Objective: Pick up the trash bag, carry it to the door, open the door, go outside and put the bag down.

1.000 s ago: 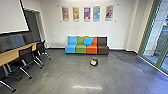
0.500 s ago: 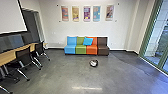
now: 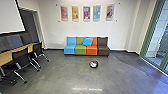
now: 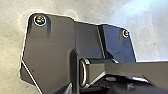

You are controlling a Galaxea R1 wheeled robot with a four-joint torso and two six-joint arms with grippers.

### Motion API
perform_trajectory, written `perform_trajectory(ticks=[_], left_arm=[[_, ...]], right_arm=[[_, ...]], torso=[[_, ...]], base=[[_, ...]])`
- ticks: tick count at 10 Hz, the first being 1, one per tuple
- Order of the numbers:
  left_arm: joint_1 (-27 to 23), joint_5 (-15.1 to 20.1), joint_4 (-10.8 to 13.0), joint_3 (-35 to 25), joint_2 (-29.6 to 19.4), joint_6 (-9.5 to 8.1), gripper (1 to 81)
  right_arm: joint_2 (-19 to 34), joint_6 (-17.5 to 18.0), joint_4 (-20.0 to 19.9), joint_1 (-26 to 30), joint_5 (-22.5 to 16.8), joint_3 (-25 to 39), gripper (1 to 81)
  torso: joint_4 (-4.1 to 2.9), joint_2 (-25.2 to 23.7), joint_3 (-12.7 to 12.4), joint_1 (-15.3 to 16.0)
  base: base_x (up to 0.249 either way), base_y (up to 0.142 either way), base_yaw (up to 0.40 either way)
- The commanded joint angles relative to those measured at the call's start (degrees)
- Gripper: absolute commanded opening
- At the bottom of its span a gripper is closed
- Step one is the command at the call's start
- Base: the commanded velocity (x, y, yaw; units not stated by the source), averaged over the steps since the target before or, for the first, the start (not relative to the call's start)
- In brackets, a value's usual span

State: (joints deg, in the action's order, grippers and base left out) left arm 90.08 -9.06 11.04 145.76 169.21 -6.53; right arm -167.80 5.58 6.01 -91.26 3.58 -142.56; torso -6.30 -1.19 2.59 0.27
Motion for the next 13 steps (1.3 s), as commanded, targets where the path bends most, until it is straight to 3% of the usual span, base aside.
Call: perform_trajectory(ticks=[1,6,13], left_arm=[[-2.1,2.5,0.6,-0.7,-0.3,-0.23,81.1],[-2.2,2.5,0.6,-0.7,-0.1,-0.23,81.1],[-2.4,2.6,0.6,-0.7,-0.1,-0.23,81.1]], right_arm=[[0.1,-0.7,0.1,2.0,-3.2,0.4,81.1],[0.2,-0.7,0.1,2.0,-3.2,0.4,81.1],[0.2,-0.7,0.1,2.1,-3.2,0.4,81.1]], torso=[[0.0,0.0,0.0,0.0],[0.0,0.0,0.0,0.0],[0.0,0.0,0.0,0.0]], base=[[0.155,0.0,0.0],[0.156,0.0,0.0],[0.157,-0.073,0.0]])
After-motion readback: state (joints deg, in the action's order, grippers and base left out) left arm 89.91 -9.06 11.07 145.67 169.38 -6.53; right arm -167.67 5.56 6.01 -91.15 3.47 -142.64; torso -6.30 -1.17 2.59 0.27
